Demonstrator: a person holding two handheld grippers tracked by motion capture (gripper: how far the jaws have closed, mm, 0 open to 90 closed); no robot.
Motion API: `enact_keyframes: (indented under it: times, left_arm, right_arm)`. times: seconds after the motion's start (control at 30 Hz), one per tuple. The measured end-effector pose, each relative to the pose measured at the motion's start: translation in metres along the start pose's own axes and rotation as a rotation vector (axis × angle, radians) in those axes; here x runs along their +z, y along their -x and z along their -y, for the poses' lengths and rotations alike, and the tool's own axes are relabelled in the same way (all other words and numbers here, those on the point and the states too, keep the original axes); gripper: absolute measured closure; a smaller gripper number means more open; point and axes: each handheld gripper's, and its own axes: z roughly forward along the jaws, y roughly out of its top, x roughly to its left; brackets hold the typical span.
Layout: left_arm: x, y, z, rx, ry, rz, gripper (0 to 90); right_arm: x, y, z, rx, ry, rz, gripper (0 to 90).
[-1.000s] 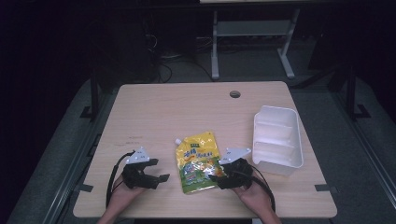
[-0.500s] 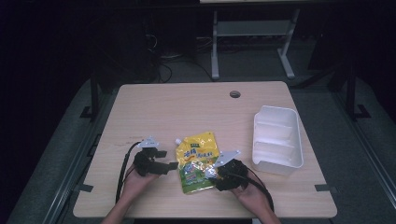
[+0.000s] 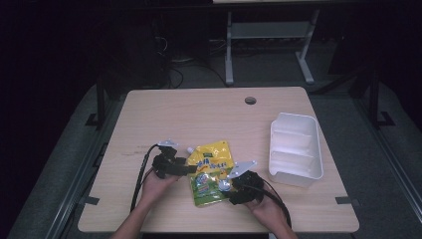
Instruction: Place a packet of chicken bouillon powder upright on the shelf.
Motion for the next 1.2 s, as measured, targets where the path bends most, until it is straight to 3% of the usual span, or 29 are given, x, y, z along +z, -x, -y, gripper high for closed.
enact_keyframes:
  times: [0.13,0.23,0.33,0.43,0.5,0.73,1.0,1.03,1.2]
  left_arm:
    - [0.005,-0.001,-0.005,-0.013,-0.005,0.035,32.7]
    - [0.008,0.000,-0.005,-0.022,-0.003,0.076,39.7]
    - [0.011,0.004,-0.006,-0.018,-0.011,0.083,44.8]
    - [0.011,0.000,-0.006,-0.062,-0.026,0.133,51.1]
    - [0.012,-0.001,-0.006,-0.071,-0.032,0.144,57.7]
    - [0.007,0.002,-0.007,-0.034,-0.022,0.173,79.7]
    - [-0.010,0.011,-0.011,0.045,-0.013,0.192,87.0]
    - [-0.014,0.012,-0.011,0.054,-0.002,0.200,87.8]
    - [-0.034,0.020,-0.008,0.096,0.060,0.228,89.9]
  right_arm:
    - [0.000,0.000,0.001,0.000,0.007,-0.001,38.9]
    - [0.000,0.000,0.001,0.002,0.007,-0.001,38.9]
    - [0.000,0.000,0.002,0.006,0.006,-0.003,38.8]
    - [0.001,0.000,0.002,0.002,0.006,-0.002,38.7]
    - [0.001,0.000,0.002,0.001,0.008,-0.002,38.6]
    - [0.001,-0.001,0.002,-0.009,0.008,0.001,38.5]
    - [-0.003,-0.005,0.001,-0.044,0.002,0.017,33.9]
    - [-0.005,-0.007,0.001,-0.063,0.008,0.026,32.8]
    - [-0.015,-0.010,0.000,-0.011,0.101,0.000,27.1]
